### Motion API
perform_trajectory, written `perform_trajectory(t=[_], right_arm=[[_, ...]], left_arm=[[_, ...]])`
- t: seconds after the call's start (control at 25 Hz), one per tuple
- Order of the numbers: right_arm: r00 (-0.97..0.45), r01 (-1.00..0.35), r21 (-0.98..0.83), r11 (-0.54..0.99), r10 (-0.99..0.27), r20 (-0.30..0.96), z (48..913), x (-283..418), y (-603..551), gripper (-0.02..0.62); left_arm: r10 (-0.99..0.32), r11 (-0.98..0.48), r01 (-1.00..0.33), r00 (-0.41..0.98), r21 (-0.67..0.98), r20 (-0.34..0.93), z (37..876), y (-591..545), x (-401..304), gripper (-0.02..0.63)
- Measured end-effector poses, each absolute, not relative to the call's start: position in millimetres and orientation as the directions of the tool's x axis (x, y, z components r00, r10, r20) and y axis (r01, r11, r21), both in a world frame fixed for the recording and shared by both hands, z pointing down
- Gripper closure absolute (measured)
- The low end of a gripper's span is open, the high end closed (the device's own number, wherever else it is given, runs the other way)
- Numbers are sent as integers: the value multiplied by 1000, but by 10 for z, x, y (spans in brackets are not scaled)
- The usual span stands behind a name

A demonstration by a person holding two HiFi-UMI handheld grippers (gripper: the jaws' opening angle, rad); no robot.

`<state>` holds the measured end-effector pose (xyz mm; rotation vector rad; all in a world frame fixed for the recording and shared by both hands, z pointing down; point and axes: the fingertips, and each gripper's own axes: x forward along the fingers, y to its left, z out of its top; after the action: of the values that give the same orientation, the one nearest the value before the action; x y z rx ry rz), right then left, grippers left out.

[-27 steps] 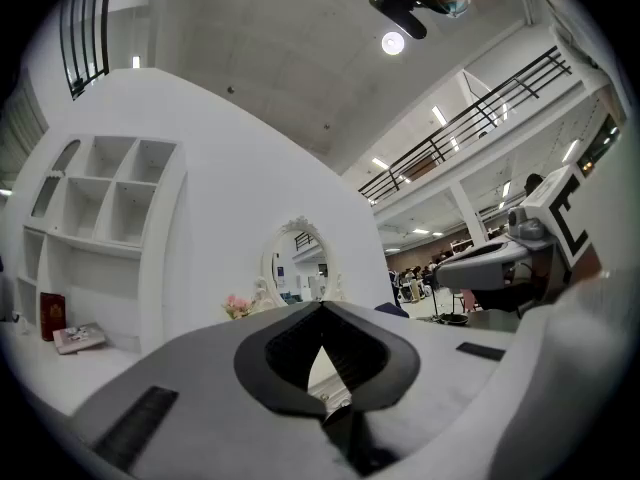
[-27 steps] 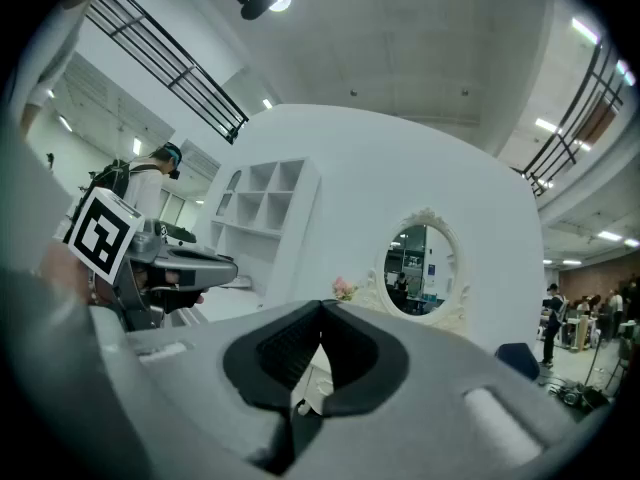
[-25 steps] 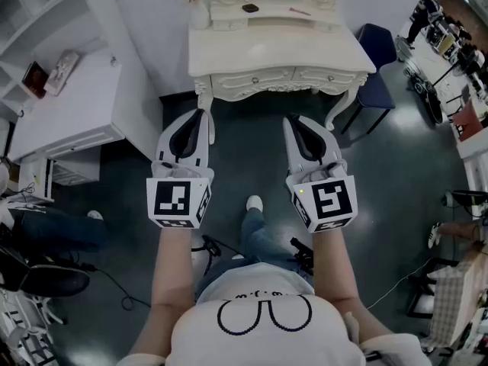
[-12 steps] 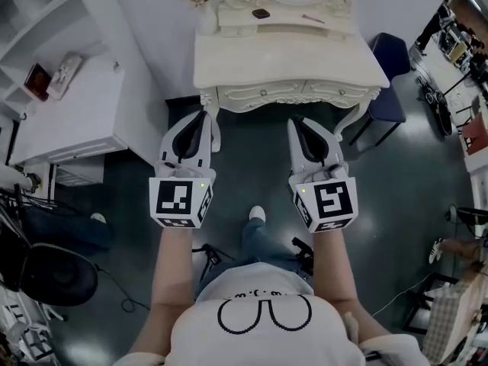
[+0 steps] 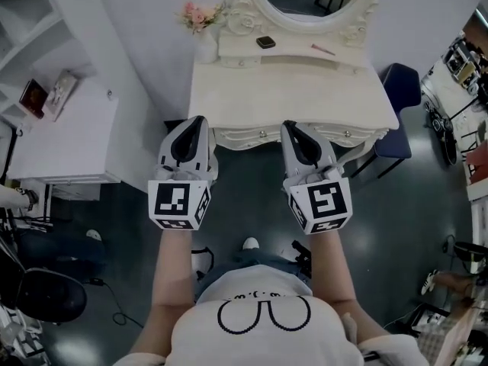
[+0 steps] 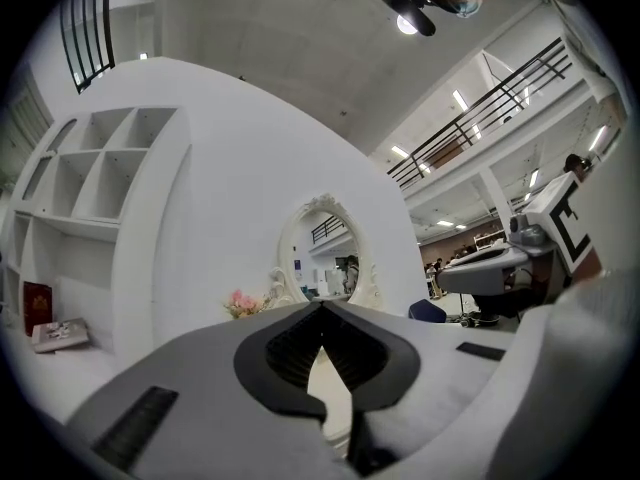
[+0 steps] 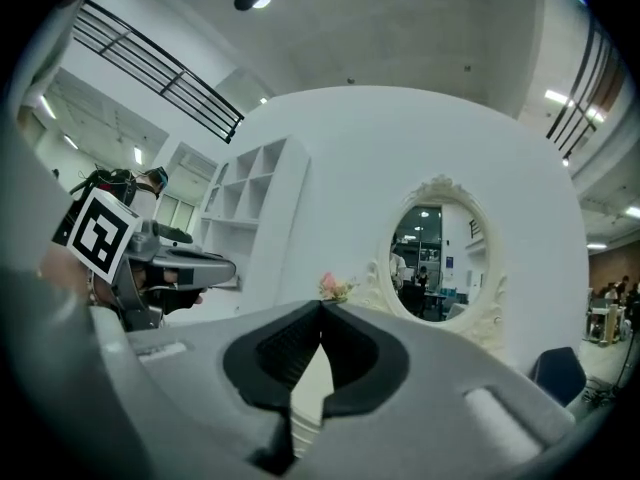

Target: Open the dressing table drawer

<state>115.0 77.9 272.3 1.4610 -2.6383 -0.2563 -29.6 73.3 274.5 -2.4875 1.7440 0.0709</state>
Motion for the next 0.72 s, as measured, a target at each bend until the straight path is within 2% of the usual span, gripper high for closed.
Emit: perform_trajectory(t=[0.48, 0.72], right_arm=[[-529, -827, 170, 535, -844, 85, 3071, 1151, -240, 598], [-499, -832, 212, 512, -859, 114, 3167, 1083, -887, 598]], left_arm=[[-945, -325, -945, 326, -33, -24, 3152, -175, -322, 607], [-943, -333, -943, 333, -6, -18, 3274, -861, -455, 607]])
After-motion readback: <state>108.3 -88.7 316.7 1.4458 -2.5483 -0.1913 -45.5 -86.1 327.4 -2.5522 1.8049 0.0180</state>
